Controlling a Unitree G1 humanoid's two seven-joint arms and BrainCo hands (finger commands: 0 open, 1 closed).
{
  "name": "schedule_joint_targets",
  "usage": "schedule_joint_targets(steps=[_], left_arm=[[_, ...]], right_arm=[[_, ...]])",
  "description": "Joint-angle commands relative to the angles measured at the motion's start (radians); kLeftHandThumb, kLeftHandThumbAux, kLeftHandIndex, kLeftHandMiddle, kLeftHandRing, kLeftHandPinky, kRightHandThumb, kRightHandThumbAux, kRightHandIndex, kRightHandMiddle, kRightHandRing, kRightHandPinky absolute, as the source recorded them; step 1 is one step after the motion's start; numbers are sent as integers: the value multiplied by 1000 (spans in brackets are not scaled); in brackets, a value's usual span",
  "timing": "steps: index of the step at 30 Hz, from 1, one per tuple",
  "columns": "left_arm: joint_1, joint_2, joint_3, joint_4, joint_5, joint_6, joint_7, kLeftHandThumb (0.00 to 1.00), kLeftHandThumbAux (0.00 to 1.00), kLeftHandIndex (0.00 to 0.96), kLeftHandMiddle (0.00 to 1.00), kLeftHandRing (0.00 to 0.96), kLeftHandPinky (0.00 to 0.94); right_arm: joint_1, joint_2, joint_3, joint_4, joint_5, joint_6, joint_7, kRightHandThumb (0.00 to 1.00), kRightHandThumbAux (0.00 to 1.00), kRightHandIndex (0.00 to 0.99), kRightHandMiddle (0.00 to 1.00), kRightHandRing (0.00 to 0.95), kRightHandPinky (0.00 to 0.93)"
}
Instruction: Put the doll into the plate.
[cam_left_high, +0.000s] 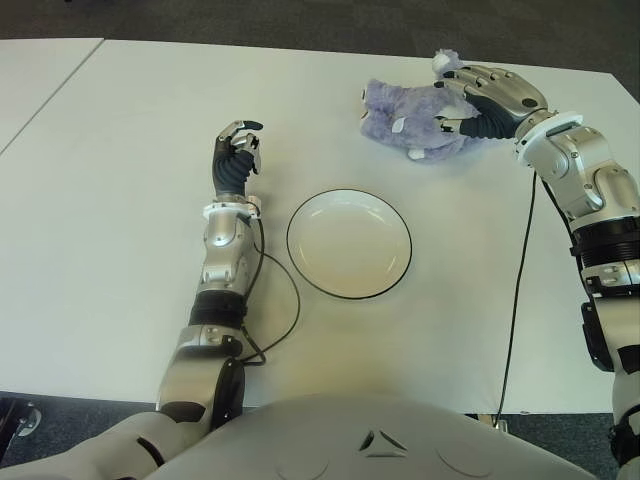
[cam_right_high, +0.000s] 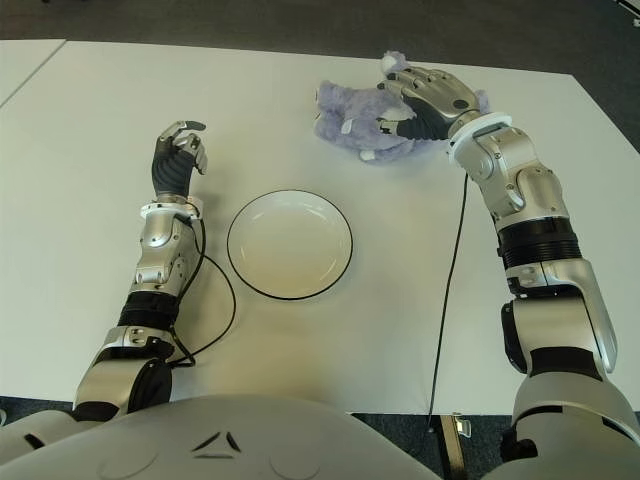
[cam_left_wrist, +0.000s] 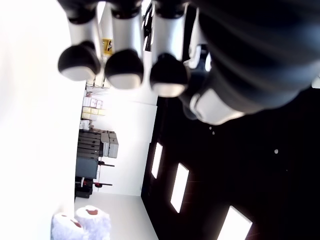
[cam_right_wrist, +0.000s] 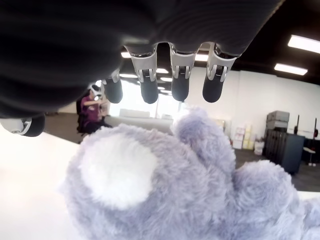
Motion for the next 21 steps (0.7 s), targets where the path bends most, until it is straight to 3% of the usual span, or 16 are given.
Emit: schedule_joint_targets(steps=[1, 21], left_arm=[[109, -33, 5, 96, -1, -7, 9, 710, 705, 442, 869, 873, 855], [108, -34, 3, 102, 2, -15, 9, 710, 705, 442, 871, 874, 856]], right_arm=[[-31, 1, 13, 42, -5, -10, -25, 474, 151, 0, 0, 0, 0], [-85, 5, 16, 115, 20, -9, -28, 481, 146, 0, 0, 0, 0]])
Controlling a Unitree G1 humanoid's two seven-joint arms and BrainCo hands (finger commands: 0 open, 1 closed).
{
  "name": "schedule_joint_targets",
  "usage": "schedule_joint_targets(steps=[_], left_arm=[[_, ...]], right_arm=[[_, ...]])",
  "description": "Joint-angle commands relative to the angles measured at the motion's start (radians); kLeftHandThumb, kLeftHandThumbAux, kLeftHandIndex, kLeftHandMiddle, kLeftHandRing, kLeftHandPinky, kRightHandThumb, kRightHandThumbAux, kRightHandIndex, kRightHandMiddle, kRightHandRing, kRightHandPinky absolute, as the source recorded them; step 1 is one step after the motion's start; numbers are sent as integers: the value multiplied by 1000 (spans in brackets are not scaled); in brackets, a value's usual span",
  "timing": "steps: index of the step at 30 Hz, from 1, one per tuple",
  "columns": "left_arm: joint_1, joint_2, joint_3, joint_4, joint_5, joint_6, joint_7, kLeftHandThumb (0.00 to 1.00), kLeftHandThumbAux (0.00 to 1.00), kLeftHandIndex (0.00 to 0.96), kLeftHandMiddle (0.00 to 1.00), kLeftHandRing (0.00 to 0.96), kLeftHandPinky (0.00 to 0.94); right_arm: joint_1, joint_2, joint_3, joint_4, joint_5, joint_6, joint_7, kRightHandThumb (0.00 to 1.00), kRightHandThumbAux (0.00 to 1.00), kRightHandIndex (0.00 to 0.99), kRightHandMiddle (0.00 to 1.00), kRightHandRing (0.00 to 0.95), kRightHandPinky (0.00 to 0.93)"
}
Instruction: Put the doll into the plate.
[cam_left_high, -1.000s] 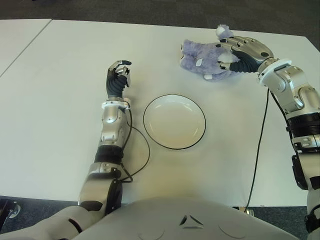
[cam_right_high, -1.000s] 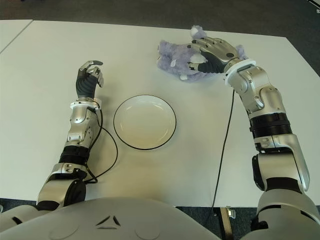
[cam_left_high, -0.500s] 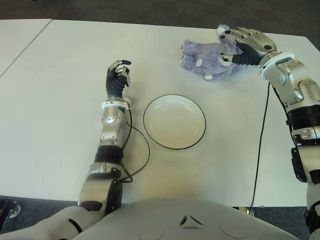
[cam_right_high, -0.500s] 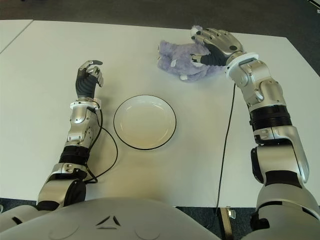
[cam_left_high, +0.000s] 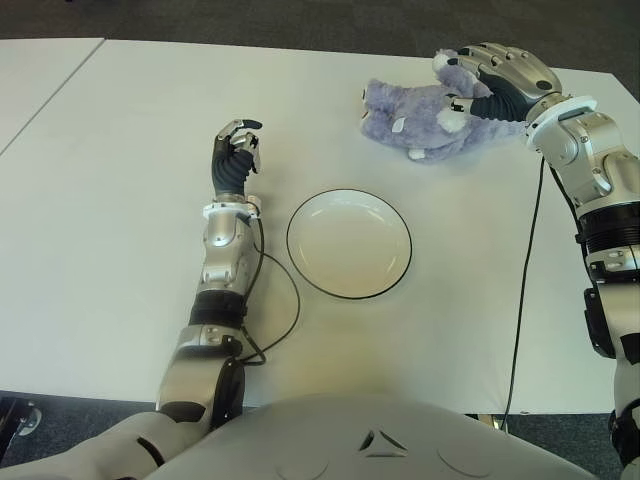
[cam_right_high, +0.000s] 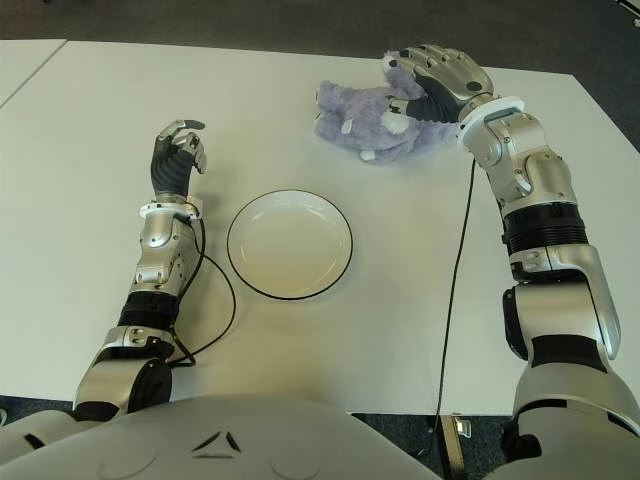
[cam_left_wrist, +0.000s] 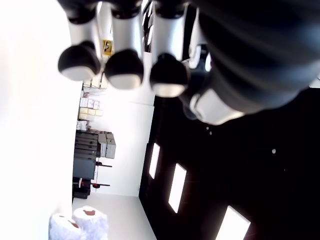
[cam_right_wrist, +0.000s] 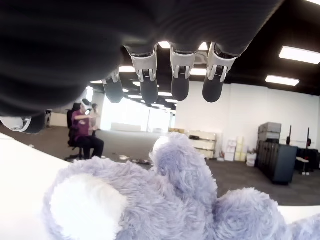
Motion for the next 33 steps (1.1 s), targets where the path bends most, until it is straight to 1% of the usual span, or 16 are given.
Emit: schedule_joint_targets(steps=[1, 6, 9, 17, 26, 33], left_arm=[[108, -34, 4, 101, 0, -5, 10, 710, 705, 442, 871, 875, 856], [108, -35, 5, 99, 2, -3, 11, 710, 705, 442, 872, 875, 855], [108, -36, 6, 99, 1, -4, 9, 710, 705, 442, 873, 875, 856], [111, -38, 8, 98, 1, -8, 11, 711, 705, 442, 873, 875, 856], [118, -40, 9, 87, 2, -11, 15, 712, 704, 442, 876, 877, 861], [122, -40, 7, 84, 11, -14, 16, 711, 705, 442, 876, 878, 857]], right_arm=[[-27, 9, 16, 51, 12, -10, 8, 484, 148, 0, 0, 0, 0], [-45, 24, 31, 104, 19, -10, 17, 490, 155, 0, 0, 0, 0], [-62, 41, 53, 169, 9, -11, 7, 489, 163, 0, 0, 0, 0], [-85, 55, 86, 254, 8, -10, 7, 491, 188, 0, 0, 0, 0], [-105, 74, 115, 348, 11, -13, -1, 468, 199, 0, 0, 0, 0], [-122, 113, 148, 456, 5, -13, -36, 468, 209, 0, 0, 0, 0]])
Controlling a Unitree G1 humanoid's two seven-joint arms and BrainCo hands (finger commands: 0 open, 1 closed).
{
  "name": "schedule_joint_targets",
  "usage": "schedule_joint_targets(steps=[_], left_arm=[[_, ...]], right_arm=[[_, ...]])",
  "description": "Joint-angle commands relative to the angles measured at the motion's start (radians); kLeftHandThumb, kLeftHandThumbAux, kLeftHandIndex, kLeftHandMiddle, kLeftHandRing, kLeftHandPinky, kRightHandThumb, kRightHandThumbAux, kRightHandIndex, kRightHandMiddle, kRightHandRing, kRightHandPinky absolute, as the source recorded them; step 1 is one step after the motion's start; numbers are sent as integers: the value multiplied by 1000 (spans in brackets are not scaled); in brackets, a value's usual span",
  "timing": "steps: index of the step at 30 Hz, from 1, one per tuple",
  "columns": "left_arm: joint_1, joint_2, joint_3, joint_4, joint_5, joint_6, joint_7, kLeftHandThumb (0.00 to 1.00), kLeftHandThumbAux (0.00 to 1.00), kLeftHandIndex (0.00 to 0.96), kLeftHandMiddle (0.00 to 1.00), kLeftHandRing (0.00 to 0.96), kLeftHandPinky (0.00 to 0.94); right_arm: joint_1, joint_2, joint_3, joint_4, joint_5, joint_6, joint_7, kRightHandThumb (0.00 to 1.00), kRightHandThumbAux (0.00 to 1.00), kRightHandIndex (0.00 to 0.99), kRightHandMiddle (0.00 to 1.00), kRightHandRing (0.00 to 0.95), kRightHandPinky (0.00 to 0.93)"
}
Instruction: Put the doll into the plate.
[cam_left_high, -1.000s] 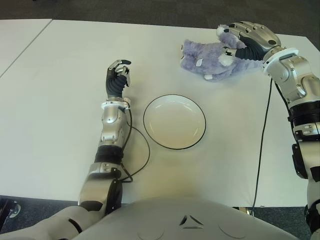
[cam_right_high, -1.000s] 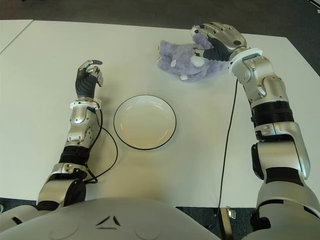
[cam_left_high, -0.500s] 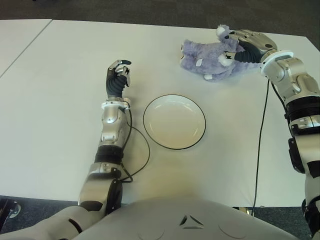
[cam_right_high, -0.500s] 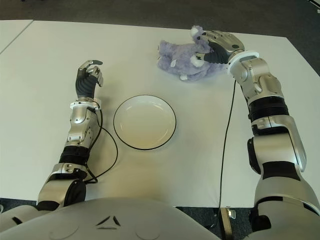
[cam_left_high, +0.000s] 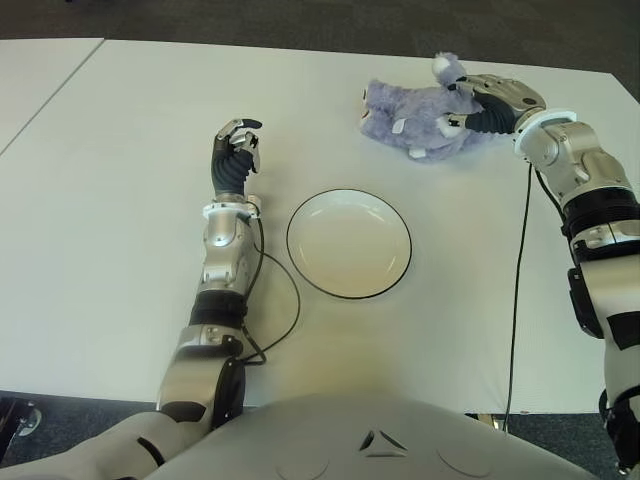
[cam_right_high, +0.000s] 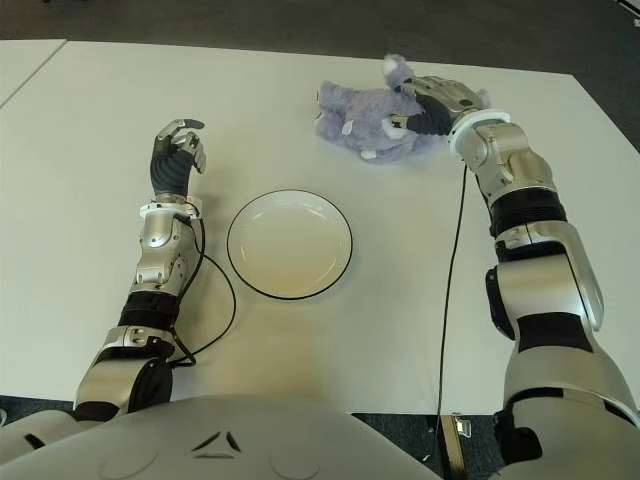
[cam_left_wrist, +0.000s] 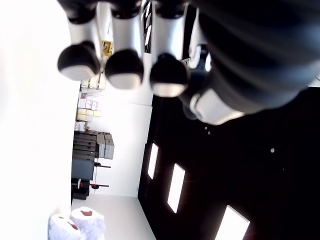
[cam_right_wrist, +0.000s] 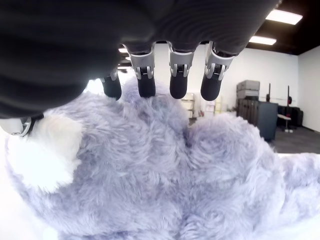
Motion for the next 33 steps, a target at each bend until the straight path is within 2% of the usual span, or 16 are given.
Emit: schedule_joint_targets(steps=[1, 11, 33], left_arm=[[123, -38, 3, 82, -4, -4, 14, 711, 705, 442, 876, 878, 857], [132, -43, 7, 60, -8, 9, 21, 711, 705, 442, 876, 878, 857], [144, -44, 0, 37, -4, 20, 22, 711, 705, 442, 876, 877, 857]], right_arm=[[3, 39, 36, 83, -2, -4, -14, 469, 210, 0, 0, 0, 0], [0, 87, 46, 164, 35, 0, -57, 470, 211, 0, 0, 0, 0], [25, 109, 73, 169, 66, -1, -74, 434, 225, 0, 0, 0, 0]])
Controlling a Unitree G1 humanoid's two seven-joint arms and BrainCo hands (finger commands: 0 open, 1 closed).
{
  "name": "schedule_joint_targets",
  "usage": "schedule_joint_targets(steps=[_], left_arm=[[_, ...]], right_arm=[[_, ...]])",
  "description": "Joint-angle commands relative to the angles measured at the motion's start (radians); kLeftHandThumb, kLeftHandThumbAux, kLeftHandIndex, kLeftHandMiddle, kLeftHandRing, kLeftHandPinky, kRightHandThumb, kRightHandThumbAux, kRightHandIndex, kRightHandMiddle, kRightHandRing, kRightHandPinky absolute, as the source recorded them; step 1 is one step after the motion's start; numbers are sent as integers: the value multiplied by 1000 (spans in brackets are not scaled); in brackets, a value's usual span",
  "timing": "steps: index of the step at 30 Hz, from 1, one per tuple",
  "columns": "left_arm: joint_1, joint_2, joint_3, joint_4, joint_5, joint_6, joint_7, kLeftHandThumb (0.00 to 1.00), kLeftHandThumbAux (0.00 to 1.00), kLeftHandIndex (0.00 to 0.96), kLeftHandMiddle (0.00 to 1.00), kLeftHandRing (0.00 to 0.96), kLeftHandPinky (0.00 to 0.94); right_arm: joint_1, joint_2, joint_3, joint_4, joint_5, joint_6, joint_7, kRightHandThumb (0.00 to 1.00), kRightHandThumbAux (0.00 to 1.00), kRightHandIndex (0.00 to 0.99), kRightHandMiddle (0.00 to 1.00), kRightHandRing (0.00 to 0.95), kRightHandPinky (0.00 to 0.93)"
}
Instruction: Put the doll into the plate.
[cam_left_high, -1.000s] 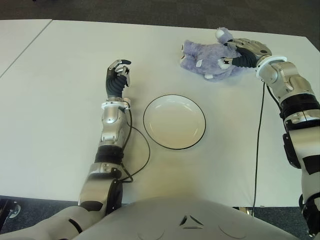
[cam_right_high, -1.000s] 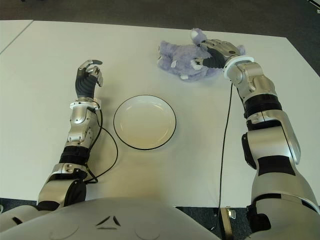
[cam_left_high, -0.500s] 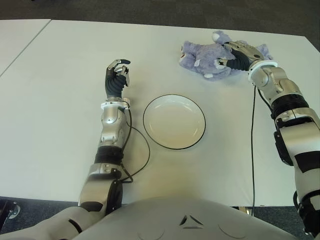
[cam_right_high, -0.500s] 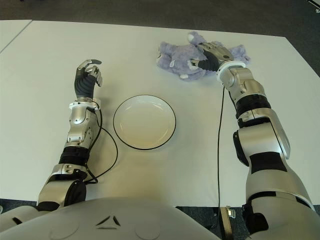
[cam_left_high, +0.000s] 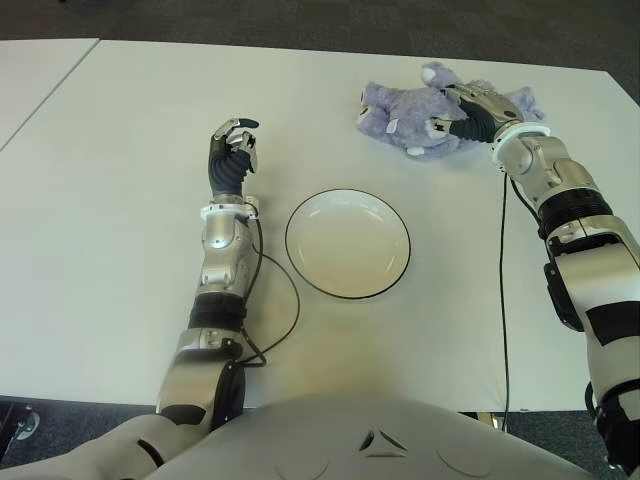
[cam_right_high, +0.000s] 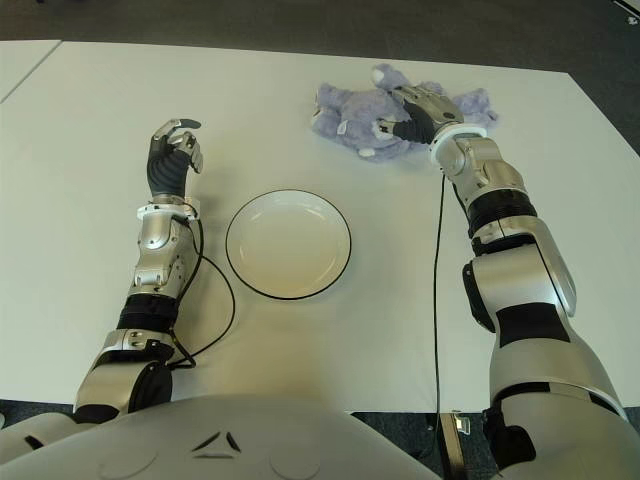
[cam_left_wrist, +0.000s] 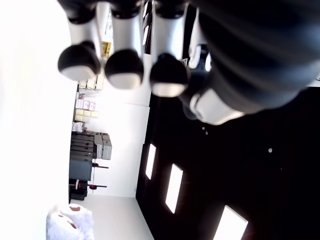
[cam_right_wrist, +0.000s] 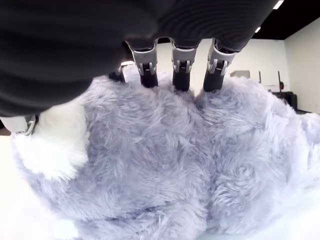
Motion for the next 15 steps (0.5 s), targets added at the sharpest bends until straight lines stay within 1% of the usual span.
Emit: schedule_joint_targets(steps=[1, 8, 15], left_arm=[[129, -41, -3, 67, -5, 19, 14, 711, 705, 442, 877, 877, 857], [129, -42, -6, 63, -1, 18, 19, 711, 705, 442, 877, 877, 857], [131, -46, -9, 57, -7, 17, 19, 711, 705, 442, 878, 880, 860]], right_arm=[[51, 26, 28, 21, -2, 0, 24, 429, 225, 0, 0, 0, 0], [50, 26, 33, 19, 4, -4, 31, 410, 226, 0, 0, 0, 0], [63, 36, 40, 29, 19, -18, 28, 420, 234, 0, 0, 0, 0]])
